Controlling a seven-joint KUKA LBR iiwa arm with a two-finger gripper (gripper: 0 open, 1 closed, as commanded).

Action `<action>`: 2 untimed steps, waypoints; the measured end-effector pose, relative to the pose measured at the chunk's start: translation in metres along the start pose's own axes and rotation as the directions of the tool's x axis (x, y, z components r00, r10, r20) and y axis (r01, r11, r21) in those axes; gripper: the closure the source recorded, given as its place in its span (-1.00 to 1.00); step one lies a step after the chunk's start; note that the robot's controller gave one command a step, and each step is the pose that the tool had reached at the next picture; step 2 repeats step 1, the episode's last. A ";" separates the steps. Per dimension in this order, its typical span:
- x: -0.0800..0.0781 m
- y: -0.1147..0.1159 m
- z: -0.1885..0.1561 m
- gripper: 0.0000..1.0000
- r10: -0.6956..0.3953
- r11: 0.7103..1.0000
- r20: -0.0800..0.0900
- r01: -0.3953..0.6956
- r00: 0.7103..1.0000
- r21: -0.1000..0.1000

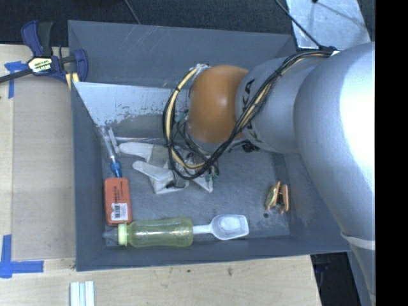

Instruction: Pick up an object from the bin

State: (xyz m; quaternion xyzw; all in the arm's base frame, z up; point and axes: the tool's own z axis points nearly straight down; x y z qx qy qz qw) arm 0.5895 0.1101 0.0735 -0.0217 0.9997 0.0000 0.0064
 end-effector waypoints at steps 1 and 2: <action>0.000 0.000 0.000 1.00 0.000 1.000 0.000 0.000 1.000 0.000; 0.000 0.000 0.000 1.00 0.000 1.000 0.000 0.000 1.000 0.000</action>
Offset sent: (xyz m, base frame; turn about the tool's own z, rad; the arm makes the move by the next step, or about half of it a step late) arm 0.0000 0.0000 0.0000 0.0000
